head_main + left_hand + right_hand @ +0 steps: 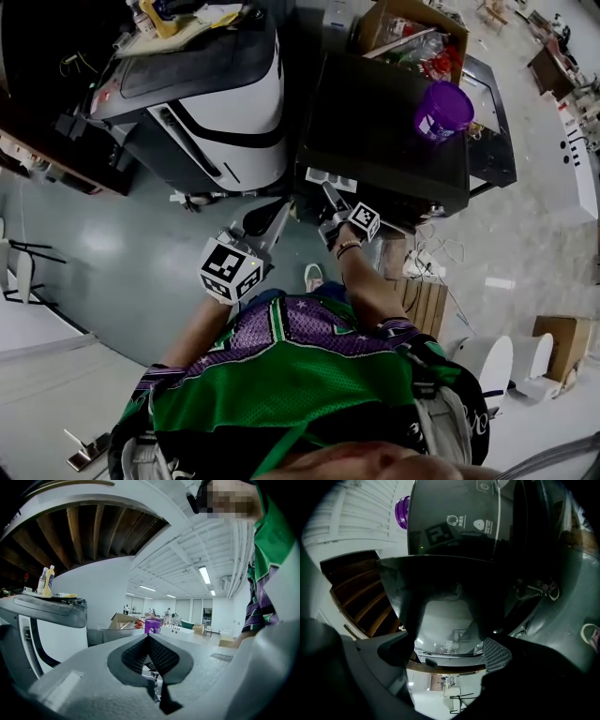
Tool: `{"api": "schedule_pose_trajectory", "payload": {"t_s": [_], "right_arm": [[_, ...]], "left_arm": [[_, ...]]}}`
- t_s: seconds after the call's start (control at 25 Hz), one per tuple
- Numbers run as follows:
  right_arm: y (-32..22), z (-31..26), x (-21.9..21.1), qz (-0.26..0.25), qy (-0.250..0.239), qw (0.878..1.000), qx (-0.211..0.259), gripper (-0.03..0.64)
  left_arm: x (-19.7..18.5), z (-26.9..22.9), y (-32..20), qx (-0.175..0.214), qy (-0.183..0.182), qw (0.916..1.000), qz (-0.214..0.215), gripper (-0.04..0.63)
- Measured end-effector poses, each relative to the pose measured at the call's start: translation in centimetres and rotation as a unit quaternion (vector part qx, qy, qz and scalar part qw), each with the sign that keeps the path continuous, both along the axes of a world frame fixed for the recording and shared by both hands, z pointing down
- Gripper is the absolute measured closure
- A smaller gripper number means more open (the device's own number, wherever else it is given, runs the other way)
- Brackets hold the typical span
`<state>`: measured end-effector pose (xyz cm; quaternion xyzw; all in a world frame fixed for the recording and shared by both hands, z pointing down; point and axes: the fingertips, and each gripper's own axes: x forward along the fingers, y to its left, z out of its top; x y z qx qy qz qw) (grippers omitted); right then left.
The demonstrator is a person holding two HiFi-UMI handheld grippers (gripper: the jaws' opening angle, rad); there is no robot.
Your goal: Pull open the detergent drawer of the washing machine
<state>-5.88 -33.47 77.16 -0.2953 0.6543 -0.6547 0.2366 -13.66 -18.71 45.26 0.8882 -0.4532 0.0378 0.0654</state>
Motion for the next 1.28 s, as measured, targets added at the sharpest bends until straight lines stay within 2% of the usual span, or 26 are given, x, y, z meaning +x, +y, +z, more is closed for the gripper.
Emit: {"api": "schedule_pose_trajectory", "payload": {"t_s": [0.6, 0.96, 1.28], "right_arm": [[5.4, -0.5, -0.1, -0.022, 0.013, 1.0, 0.001, 0.16], [9.2, 0.0, -0.3, -0.044, 0.013, 0.999, -0.001, 0.16], [10.5, -0.1, -0.1, -0.051, 0.014, 0.999, 0.002, 0.161]], "left_arm": [[1.3, -1.5, 1.6, 0.02, 0.002, 0.9986, 0.05, 0.578], [2.0, -1.7, 2.7, 0.021, 0.009, 0.9976, 0.065, 0.578], [2.4, -1.6, 3.5, 0.02, 0.014, 0.9974, 0.068, 0.578]]}}
